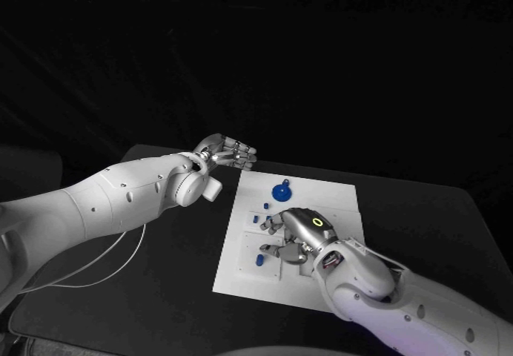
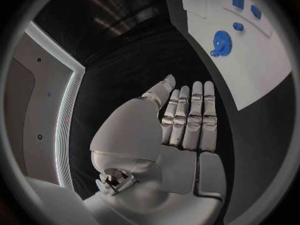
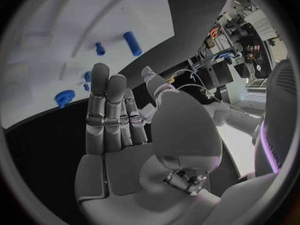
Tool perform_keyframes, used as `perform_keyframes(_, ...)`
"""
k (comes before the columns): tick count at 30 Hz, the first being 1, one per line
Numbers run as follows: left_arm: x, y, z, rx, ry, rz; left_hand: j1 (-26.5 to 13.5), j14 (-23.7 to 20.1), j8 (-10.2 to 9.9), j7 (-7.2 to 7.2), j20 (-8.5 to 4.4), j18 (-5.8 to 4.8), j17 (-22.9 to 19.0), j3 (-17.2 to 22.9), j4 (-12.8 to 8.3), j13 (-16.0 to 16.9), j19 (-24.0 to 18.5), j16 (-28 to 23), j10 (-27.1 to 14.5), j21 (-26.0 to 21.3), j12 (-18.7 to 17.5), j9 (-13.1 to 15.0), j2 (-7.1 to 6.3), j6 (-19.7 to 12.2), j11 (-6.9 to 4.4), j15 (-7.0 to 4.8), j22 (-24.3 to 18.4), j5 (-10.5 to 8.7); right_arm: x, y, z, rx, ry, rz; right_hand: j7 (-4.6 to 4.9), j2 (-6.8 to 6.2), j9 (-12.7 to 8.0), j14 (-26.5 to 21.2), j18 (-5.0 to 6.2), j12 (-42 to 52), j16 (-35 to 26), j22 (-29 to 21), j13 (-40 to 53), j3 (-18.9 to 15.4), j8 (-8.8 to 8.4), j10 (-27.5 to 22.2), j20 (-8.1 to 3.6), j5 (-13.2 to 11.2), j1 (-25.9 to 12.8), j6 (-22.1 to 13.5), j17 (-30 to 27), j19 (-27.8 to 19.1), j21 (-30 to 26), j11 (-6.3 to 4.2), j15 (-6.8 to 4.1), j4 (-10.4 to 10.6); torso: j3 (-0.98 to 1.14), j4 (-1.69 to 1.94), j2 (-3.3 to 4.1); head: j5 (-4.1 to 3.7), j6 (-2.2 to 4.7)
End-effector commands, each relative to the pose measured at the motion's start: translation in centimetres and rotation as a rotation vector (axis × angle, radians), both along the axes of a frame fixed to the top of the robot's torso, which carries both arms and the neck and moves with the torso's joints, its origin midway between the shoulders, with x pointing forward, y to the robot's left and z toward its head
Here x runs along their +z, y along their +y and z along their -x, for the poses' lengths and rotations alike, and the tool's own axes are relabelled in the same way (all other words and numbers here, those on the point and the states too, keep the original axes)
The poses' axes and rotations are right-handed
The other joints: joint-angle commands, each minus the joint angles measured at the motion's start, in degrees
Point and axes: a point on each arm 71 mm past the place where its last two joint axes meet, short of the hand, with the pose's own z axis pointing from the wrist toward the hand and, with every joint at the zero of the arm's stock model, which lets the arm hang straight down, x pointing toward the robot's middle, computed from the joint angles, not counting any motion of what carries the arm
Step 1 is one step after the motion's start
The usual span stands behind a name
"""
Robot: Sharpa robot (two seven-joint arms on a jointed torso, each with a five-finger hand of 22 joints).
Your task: Assemble the parts on the task board
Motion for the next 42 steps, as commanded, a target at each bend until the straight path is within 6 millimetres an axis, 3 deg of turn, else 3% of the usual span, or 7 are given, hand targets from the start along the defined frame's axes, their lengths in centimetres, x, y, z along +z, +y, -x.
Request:
perform_keyframes(1, 0.2, 0.0, 0.4, -0.046, -0.015, 0.04, -0.76, -0.16, 0.11, 0.13, 0.07, 0.27, 0.07, 0.01, 0.17, -0.06, 0.28, -0.2, -0.23, -0.47, -0.16, 0.09, -0.11, -0.2, 0.18, 0.16, -0.32, 0.08, -0.1, -2.5, -1.4, -0.067, 0.176, -0.129, 0.08, 0.58, 0.1, 0.14, -1.47, 0.46, 0.2, -0.04, 0.14, -0.24, -0.23, 2.91, -1.21, 0.2, -0.67, 1.58, -0.07, 2.16, 0.22, -0.75, -0.68, 0.05, -0.06, -0.17, -0.14, -1.61, 0.78)
perform_keyframes(10, 0.6, 1.7, 0.9, -0.053, -0.041, 0.078, -1.36, 0.46, 0.12, -0.03, -0.05, 0.28, 0.1, -0.32, 0.01, -0.06, 1.07, -0.19, 0.3, -0.64, -0.19, 0.09, -0.26, 0.09, -0.01, -0.03, -1.42, 0.13, 1.2, -10.1, -4.3, -0.213, 0.357, -0.217, -0.93, 2.88, 0.24, 0.01, -3.12, 5.75, -0.15, -0.22, 3.64, -4.81, -0.15, 12.21, -2.83, -0.31, -1.97, 2.95, -0.01, 2.13, 0.18, -3.5, -2.3, -0.29, 0.34, -0.74, -0.62, -3.7, 0.96)
perform_keyframes(13, 0.5, 2.0, 1.3, -0.077, -0.04, 0.09, -1.55, 2.53, 0.25, -0.49, -0.49, 0.4, 0.4, -0.25, 0.26, 0.04, 1.89, 0.29, 5.63, -0.28, 0.83, 0.14, 0.32, 0.69, -1.96, -0.97, -1.54, 0.23, 1.2, -12.5, -5.0, -0.261, 0.475, -0.197, -1.59, 6.22, 0.22, 1.63, -4.39, 12.51, 0.98, 0.5, 10.04, -5.15, -0.59, 12.9, -3.92, -0.32, -2.26, 3.88, 0.74, 2.53, 1.79, -4.68, -3.25, 0.28, 0.51, -0.96, -0.8, -4.59, 0.75)
perform_keyframes(19, 0.3, 2.0, 2.0, -0.104, -0.043, 0.112, -2.61, 2.75, 0.07, -0.47, -0.85, -0.23, 0.18, -0.58, 0.56, -0.04, 2.32, -0.18, 3.67, -0.35, -0.35, 0.09, -0.4, 0.77, -1.11, -0.86, -2.05, 0.34, 0.7, -16.0, -5.1, -0.374, 0.654, -0.117, -2.0, 5.79, 1.05, 0.51, -5.6, 35.06, 6.53, 5.43, 35.6, -1.98, -0.59, 2.2, -5.03, -0.2, -6.17, 4.01, 7.18, 2.38, 10.15, -5.07, -3.7, 1.88, 0.67, -1.22, -0.97, -4.85, 0.7)
perform_keyframes(30, 0.2, 2.1, 2.9, -0.131, -0.039, 0.148, -4.35, 2.69, 0.11, -0.52, -0.44, -0.23, 0.25, -3.8, 2.05, 0.0, 3.05, -0.15, 2.7, -0.8, -0.3, 0.1, -1.09, 0.57, -0.76, -0.62, -4.71, 1.41, -0.1, -19.3, -3.6, -0.498, 0.826, 0.042, -2.38, 2.79, 6.56, 0.57, -5.25, 47.53, 14.18, 10.98, 57.12, -0.01, -0.53, 4.55, -4.64, 0.06, -10.52, 4.06, 18.05, 2.25, 16.87, -5.05, -3.5, 6.53, 0.66, -1.1, -1.1, -5.2, -0.05)
perform_keyframes(33, 0.2, 2.1, 3.1, -0.155, -0.035, 0.158, -8.21, 2.15, 0.03, -0.22, -0.12, -0.44, 0.14, -11.2, 4.81, 0.03, 2.96, -0.2, 1.38, -1.05, -0.33, 0.11, -4.11, -0.08, -0.15, -0.18, -5.55, -3.03, -0.4, -19.3, -2.9, -0.492, 0.858, 0.071, -2.32, 2.23, 6.77, 0.64, -5.21, 46.69, 14.49, 11.63, 58.26, 0.84, -0.49, 4.84, -4.54, -0.14, -11.23, 3.38, 19.14, 2.19, 17.19, -4.95, -3.4, 8.08, 0.59, -1.13, -1.08, -5.31, -0.19)
perform_keyframes(42, 0.2, 2.0, 3.5, -0.182, -0.035, 0.162, -5.14, 1.67, 0.15, -0.02, 0.18, -0.16, 0.21, -21.7, 7.29, 0.08, 3.53, -0.16, 0.54, -0.89, -0.23, 0.15, -1.05, -0.84, 0.12, 0.05, -8.85, -2.98, -1.4, -18.7, -1.6, -0.456, 0.904, 0.161, -2.47, 1.94, 8.27, 1.03, -5.36, 44.99, 14.9, 14.19, 61.48, 0.64, -0.49, 6.14, -4.67, 0.09, -11.82, 3.98, 21.83, 2.3, 18.85, -5.13, -3.54, 8.12, 0.37, -0.99, -1.15, -5.67, -0.85)
